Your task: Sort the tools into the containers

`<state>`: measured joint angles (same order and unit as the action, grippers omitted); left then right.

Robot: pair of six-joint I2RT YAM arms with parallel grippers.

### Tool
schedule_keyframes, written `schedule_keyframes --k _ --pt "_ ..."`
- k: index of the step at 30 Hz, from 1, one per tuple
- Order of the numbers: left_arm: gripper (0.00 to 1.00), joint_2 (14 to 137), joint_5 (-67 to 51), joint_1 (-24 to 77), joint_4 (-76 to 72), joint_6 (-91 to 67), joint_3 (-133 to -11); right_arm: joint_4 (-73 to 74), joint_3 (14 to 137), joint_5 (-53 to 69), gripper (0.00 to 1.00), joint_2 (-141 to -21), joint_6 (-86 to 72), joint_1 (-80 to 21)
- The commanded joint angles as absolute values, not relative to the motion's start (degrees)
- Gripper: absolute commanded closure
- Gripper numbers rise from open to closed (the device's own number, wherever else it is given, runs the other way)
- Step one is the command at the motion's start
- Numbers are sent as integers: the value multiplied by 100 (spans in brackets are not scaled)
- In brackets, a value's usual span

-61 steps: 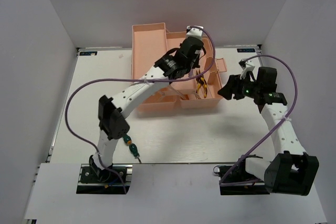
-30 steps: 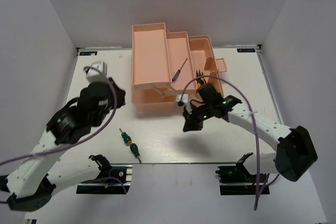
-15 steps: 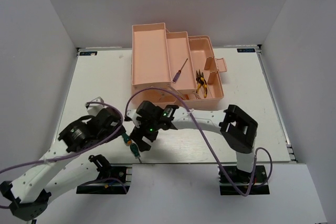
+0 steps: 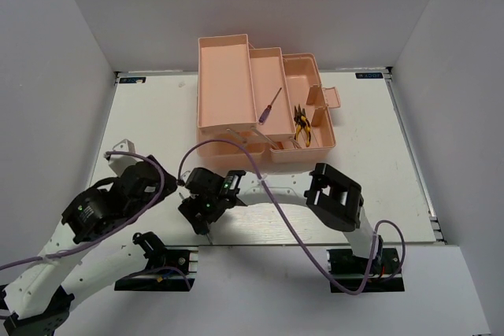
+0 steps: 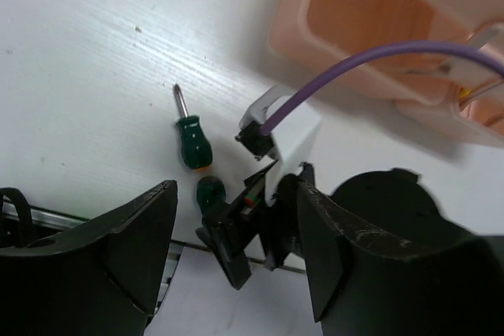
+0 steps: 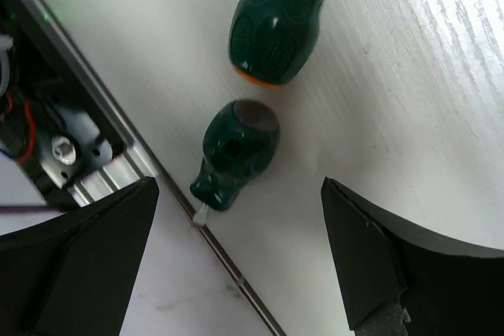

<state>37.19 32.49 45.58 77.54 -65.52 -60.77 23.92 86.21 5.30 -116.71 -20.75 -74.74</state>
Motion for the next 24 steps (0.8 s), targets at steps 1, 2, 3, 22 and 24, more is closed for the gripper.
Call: schedule_keyframes --k 1,2,3,22,24 --pt "28 3656 3963 4544 8060 -6962 -6433 2408 8956 97 10 -11908 -2671 -7567" --pt "28 3604 3964 4544 8060 -6961 -6434 2382 8965 36 10 -11961 -2724 -7593" --pt "28 3604 4042 4544 8060 -6961 -6495 2330 8974 18 12 -12040 -2820 -7611" --pt "33 3348 3903 4438 8060 -7989 -5380 2400 7499 1041 100 -10015 -1478 -6611" --pt "33 3349 3710 4438 7841 -7989 -5099 2163 7366 1510 100 -9529 -705 -6425"
